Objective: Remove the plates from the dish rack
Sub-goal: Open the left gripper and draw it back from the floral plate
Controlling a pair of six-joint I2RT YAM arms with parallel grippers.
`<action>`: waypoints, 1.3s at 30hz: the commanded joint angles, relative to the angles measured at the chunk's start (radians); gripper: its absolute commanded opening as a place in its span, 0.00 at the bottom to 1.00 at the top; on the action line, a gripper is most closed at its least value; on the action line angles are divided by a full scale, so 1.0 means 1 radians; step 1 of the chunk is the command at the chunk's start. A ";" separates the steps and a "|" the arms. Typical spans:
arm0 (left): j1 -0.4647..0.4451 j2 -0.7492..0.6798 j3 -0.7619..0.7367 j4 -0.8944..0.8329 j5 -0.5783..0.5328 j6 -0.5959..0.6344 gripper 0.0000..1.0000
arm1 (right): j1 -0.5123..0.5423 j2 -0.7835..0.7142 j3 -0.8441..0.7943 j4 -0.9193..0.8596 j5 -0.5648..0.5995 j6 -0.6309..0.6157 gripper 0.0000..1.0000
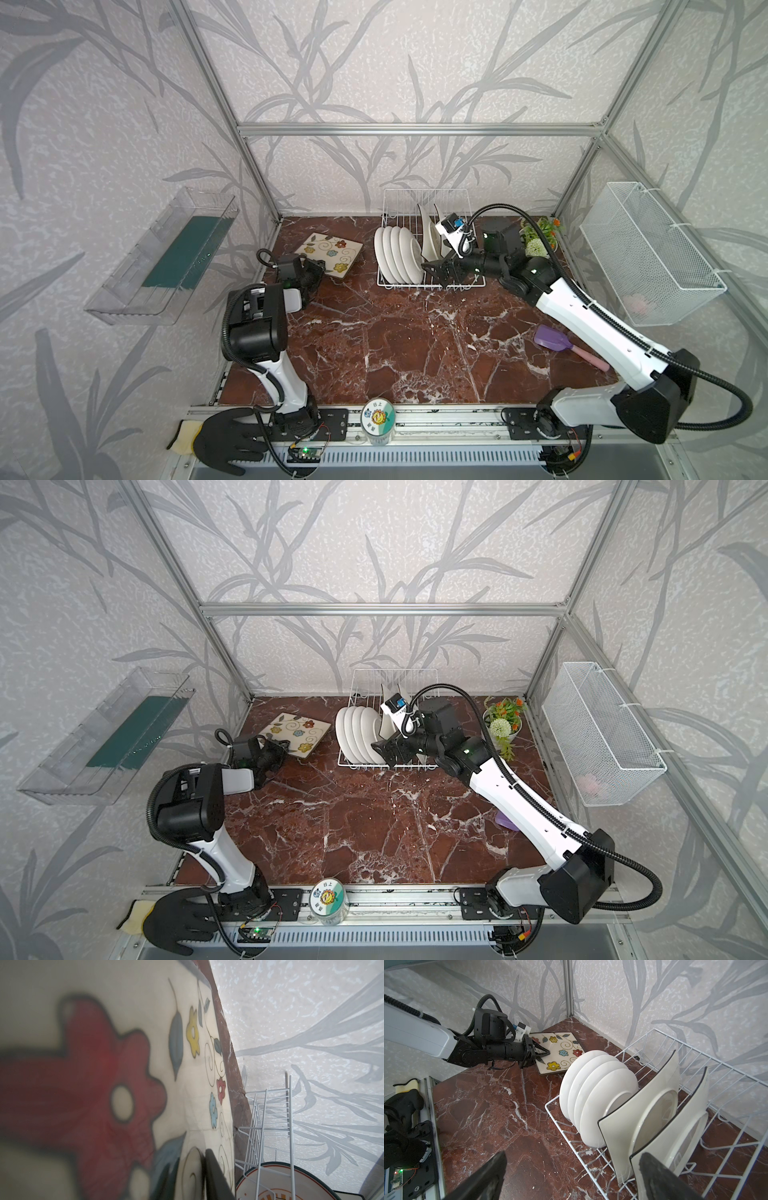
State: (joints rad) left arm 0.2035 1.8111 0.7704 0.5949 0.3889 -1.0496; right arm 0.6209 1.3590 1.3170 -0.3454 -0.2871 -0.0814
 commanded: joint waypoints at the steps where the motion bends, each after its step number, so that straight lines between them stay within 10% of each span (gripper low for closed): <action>1: -0.006 0.000 0.019 0.240 0.004 -0.039 0.00 | 0.005 0.003 0.001 -0.012 0.015 -0.017 0.99; 13: -0.012 0.099 -0.002 0.340 0.018 -0.117 0.00 | 0.006 0.006 0.007 -0.017 0.014 -0.023 0.99; 39: -0.016 0.064 -0.072 0.215 0.011 -0.112 0.48 | 0.005 -0.021 -0.005 0.000 0.018 -0.020 0.99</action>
State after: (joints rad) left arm 0.1902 1.9244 0.7101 0.7864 0.3985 -1.1706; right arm 0.6209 1.3590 1.3155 -0.3496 -0.2714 -0.0990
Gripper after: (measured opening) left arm 0.471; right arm 0.991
